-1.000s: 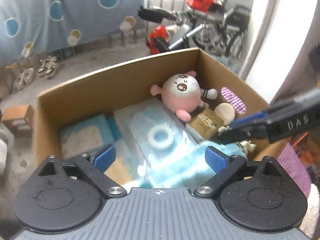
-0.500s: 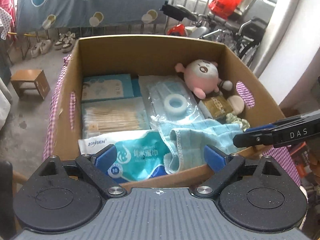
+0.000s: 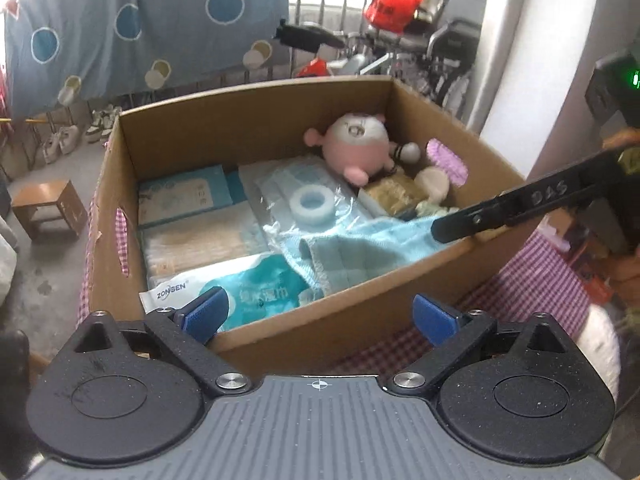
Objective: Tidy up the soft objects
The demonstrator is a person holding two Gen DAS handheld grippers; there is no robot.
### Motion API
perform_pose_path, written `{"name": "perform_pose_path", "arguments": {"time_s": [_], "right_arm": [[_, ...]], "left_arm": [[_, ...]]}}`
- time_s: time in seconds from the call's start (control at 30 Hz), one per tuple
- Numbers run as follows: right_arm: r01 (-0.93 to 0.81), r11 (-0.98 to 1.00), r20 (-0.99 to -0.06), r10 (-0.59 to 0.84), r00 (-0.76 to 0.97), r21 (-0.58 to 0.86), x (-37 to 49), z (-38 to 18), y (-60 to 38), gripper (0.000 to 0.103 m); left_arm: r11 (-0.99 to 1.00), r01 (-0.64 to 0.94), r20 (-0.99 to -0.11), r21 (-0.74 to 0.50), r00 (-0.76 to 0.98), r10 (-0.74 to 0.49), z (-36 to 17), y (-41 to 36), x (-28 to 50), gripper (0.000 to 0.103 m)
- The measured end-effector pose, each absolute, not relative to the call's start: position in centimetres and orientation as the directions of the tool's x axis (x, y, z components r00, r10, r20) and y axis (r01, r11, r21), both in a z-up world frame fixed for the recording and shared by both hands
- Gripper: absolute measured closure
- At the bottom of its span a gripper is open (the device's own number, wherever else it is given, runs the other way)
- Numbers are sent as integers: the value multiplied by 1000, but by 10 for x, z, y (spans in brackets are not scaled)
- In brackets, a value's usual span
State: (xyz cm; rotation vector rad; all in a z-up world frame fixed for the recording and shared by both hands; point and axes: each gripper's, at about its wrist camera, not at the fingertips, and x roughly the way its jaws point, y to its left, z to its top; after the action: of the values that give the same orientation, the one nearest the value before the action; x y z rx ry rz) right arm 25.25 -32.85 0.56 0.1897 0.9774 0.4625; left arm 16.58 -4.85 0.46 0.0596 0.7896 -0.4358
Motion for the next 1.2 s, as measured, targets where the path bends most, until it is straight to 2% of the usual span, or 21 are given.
{"name": "perform_pose_path", "arguments": {"time_s": [0.13, 0.2, 0.27, 0.33, 0.4, 0.6, 0.77, 0.87, 1.2], "right_arm": [[-283, 890, -675, 456, 581, 358, 237, 28, -340, 42], [-285, 880, -605, 470, 643, 380, 217, 47, -342, 37], [-285, 883, -540, 457, 707, 373, 191, 64, -340, 15], [-282, 900, -491, 421, 763, 333, 168, 75, -335, 0], [-255, 923, -465, 367, 805, 286, 149, 81, -326, 0], [-123, 982, -521, 182, 834, 145, 132, 71, -291, 0], [-79, 991, -580, 130, 804, 112, 139, 59, -276, 0], [-50, 997, -603, 76, 794, 60, 139, 54, -267, 0], [-57, 998, -634, 63, 771, 29, 142, 44, -257, 0]], "left_arm": [[903, 402, -620, -151, 673, -403, 20, -44, 155, 2], [912, 386, -583, -138, 713, -390, 31, -40, 147, 0], [921, 365, -560, -133, 739, -374, 38, -37, 140, 0], [931, 346, -555, -117, 755, -350, 42, -35, 133, 0], [940, 328, -575, -89, 754, -318, 43, -37, 132, 0], [976, 212, -632, -39, 752, -189, 31, -42, 128, 0], [994, 108, -671, -1, 737, -80, 25, -43, 133, 0], [994, 111, -689, 23, 722, -64, 25, -44, 135, 0], [998, 55, -726, 29, 687, -17, 28, -40, 133, 0]]}}
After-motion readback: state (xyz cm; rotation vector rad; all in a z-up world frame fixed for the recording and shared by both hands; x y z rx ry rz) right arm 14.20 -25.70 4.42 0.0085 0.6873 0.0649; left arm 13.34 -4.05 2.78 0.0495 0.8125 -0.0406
